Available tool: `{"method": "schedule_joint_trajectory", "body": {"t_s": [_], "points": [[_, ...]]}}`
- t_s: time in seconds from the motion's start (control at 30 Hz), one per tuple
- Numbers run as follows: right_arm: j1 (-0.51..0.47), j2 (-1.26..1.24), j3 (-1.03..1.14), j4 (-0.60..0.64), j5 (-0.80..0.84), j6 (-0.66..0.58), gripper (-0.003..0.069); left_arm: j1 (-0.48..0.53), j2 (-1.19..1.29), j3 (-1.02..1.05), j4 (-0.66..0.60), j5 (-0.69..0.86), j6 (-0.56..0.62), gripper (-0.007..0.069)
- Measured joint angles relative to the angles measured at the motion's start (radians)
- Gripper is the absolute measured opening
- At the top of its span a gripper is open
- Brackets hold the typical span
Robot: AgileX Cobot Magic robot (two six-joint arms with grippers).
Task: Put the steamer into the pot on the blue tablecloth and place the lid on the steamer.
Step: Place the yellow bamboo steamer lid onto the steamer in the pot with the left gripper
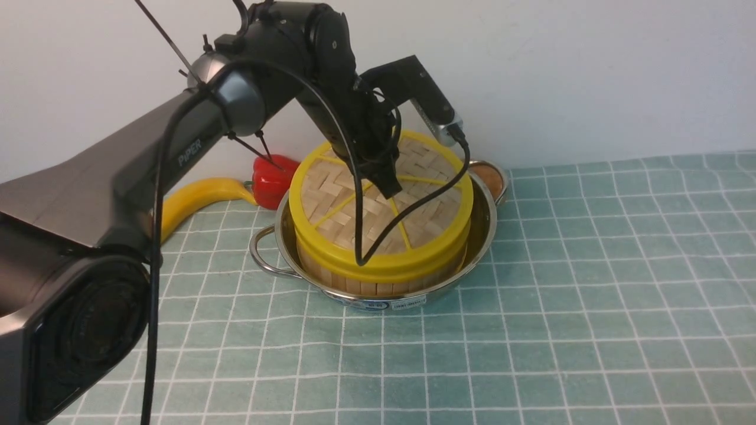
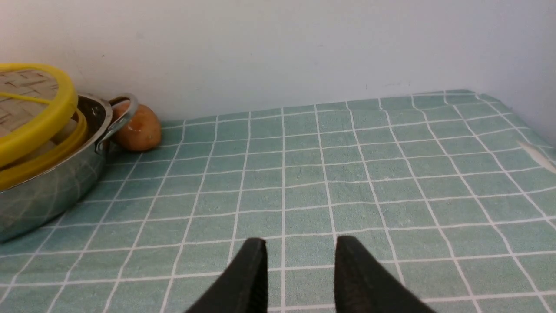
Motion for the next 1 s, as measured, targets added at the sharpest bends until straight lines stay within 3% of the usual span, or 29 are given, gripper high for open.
{"method": "schedule_joint_trajectory", "body": {"t_s": [1.0], "points": [[0.0, 0.0, 0.0, 0.0, 0.0, 0.0, 0.024, 0.0, 0.022, 0.0, -0.003, -0.022, 0.0, 0.0123]]}}
